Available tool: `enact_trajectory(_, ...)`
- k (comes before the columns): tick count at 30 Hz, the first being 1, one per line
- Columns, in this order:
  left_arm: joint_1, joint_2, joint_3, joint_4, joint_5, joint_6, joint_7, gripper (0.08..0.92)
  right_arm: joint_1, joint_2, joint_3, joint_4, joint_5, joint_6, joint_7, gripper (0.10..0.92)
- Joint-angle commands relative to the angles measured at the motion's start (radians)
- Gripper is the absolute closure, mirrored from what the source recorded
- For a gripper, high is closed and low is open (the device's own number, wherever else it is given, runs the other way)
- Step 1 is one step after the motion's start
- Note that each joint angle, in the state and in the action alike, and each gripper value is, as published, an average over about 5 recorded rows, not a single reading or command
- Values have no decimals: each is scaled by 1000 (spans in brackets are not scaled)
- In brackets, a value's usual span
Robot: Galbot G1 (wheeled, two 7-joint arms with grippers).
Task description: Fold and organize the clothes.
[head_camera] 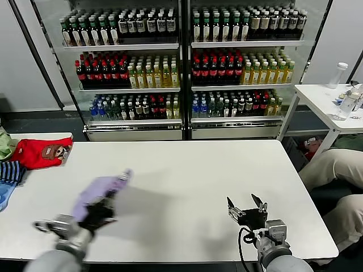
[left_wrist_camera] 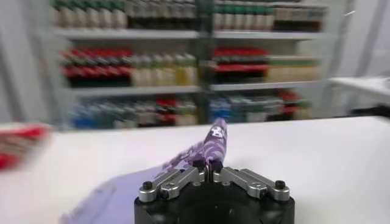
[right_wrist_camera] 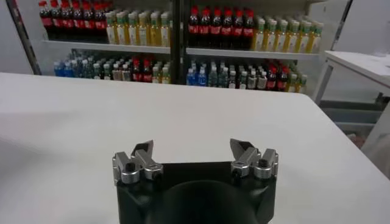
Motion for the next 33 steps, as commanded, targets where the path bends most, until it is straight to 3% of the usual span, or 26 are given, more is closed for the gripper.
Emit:
enact_trajectory(1,-317,-329,341,103,-61,-17,-180,861,-5,-4,7,3,-3,0,0,203)
enact_trajectory(3,-358,-273,277,104,-101,-31,-217,818,1,-10,9,4,-1,0,-1,203)
enact_trajectory(6,-350,-123,167,77,-107,-68,-216,732,30,-22,9,-8,5,0,-5,203)
enact_trajectory(10,-254,67,-36,95,-47,-164,-165,611,127,-18,-40,-66,12,0,-13,203)
enact_trajectory(13,-179,141,-177,161,43,-243,-115,524,219,13,-125,-130,36,0,-11,203)
enact_trajectory(17,-80,139,-254,193,146,-344,-50,412,342,93,-273,-234,114,0,15,203)
enact_trajectory(24,21,34,-187,150,299,-459,33,210,456,218,-455,-423,249,-2,112,203)
enact_trajectory(33,12,2,-157,169,299,-458,33,177,415,225,-459,-437,321,-1,199,203)
